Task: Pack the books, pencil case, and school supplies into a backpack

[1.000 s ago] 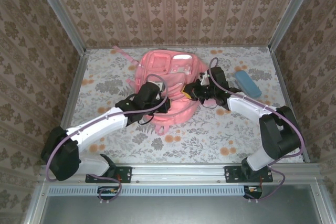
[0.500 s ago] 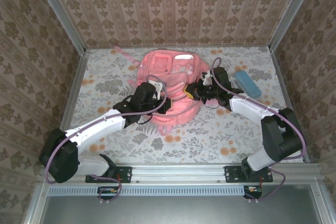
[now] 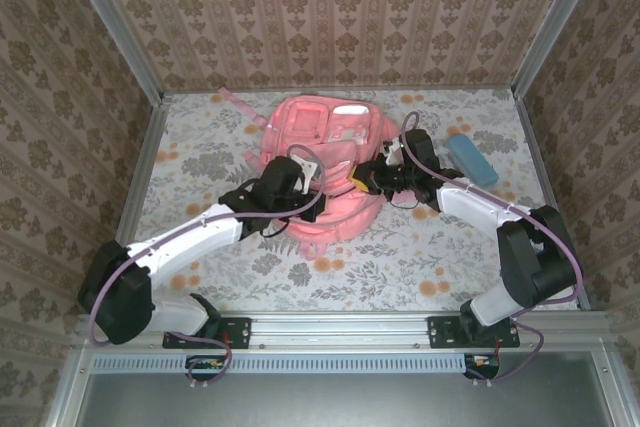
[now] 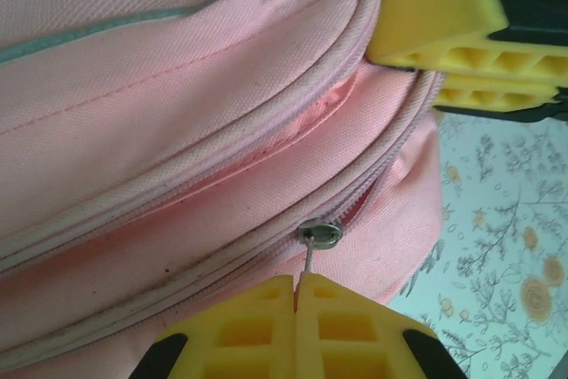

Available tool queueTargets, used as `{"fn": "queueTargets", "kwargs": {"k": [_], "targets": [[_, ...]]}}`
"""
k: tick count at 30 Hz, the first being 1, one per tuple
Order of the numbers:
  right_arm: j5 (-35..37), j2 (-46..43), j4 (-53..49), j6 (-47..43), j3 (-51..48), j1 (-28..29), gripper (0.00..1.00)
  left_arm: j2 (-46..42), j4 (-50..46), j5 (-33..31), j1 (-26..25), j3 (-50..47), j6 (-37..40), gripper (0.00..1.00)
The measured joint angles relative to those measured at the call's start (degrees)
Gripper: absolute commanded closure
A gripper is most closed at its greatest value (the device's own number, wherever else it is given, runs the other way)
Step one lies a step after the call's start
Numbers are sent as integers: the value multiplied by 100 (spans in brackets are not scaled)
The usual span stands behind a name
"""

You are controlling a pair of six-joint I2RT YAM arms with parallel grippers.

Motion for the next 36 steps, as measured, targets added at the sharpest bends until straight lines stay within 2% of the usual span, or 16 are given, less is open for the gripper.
{"fn": "queueTargets", "kwargs": {"k": [6, 10, 14, 18, 22, 26, 32, 36], "targets": [[262, -131, -229, -83, 72, -197, 100, 271, -1370, -820, 146, 81, 20, 100], [297, -170, -282, -136, 83, -221, 99, 251, -1572, -905, 170, 76, 20, 99], [282, -170, -267, -129, 83, -221, 99, -52, -1250, -525, 160, -33, -17, 68], [271, -170, -258, -127, 83, -216, 99, -352, -592, -168, 44, -46, -177, 56], [269, -168, -212, -122, 83, -188, 99, -184, -166, 7, -120, 22, -310, 50], [249, -151, -186, -103, 83, -177, 99, 330, 111, 153, -212, 179, -461, 50], [251, -131, -184, -98, 83, -146, 99, 769, 297, 297, -214, 278, -739, 56], [249, -122, -175, -83, 83, -146, 99, 852, 297, 358, -214, 323, -863, 73]]}}
